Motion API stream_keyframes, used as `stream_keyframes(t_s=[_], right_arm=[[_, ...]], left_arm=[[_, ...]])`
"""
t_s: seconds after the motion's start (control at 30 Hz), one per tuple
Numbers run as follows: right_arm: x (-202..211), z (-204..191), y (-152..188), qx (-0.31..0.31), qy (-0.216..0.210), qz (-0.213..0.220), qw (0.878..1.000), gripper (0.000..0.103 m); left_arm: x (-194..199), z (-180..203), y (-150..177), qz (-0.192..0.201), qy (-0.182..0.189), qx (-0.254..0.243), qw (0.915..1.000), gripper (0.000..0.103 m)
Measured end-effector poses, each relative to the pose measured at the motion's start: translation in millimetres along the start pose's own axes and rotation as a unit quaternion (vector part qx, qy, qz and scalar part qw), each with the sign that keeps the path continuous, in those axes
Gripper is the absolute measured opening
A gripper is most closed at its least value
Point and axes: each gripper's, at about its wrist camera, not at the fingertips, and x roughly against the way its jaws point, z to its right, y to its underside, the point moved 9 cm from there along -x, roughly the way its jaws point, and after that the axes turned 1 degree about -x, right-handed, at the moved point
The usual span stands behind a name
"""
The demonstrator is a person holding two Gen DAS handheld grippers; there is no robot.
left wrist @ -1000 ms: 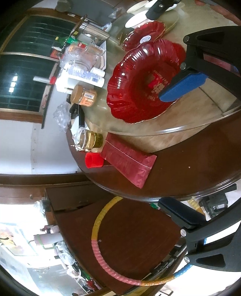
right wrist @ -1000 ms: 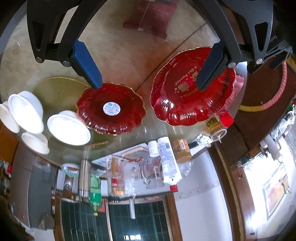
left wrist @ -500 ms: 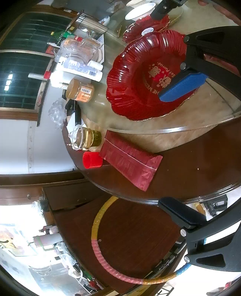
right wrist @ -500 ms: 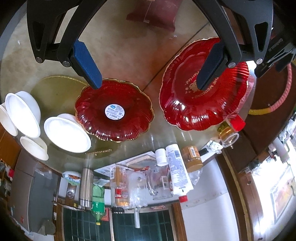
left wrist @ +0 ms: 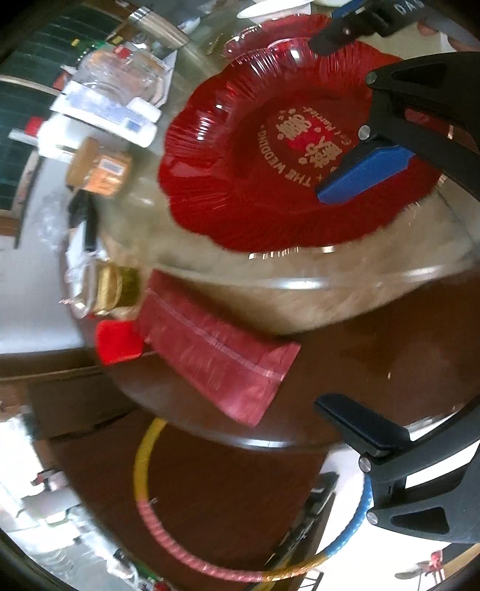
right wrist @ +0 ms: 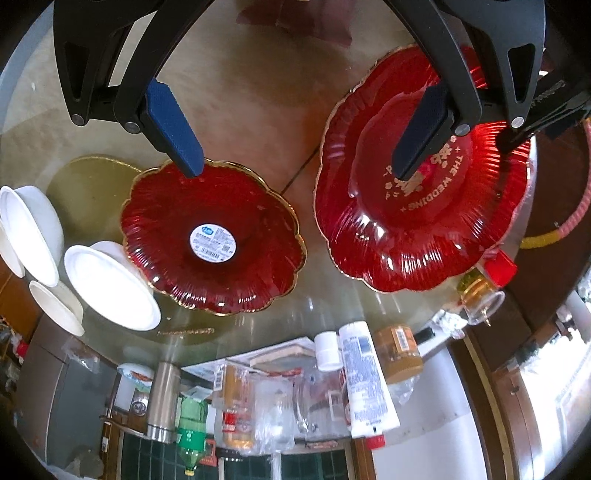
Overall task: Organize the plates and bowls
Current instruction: 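Reach the left gripper to the large red bowl rim and close, then lift the large red bowl with the left gripper and set it down by the table edge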
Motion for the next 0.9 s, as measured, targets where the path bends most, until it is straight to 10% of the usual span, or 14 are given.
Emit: stream_keyframes(t_s=[0.2, 0.43, 0.9], right_arm=[[-12, -1, 1, -0.004, 0.013, -0.017, 1.0, 0.083], [-15, -9, -4, 0.006, 0.001, -0.023, 1.0, 0.01], [22, 6, 18, -0.03, -0.088, -0.012, 0.996, 0.006]], left_arm=[[-16, 17, 3, -0.031, 0.018, -0.026, 0.999, 0.088], [0, 38, 1, -0.005, 0.045, -0.071, 0.9964, 0.03], [35, 35, 21, 0.036, 0.052, -0.096, 0.9934, 0.02]])
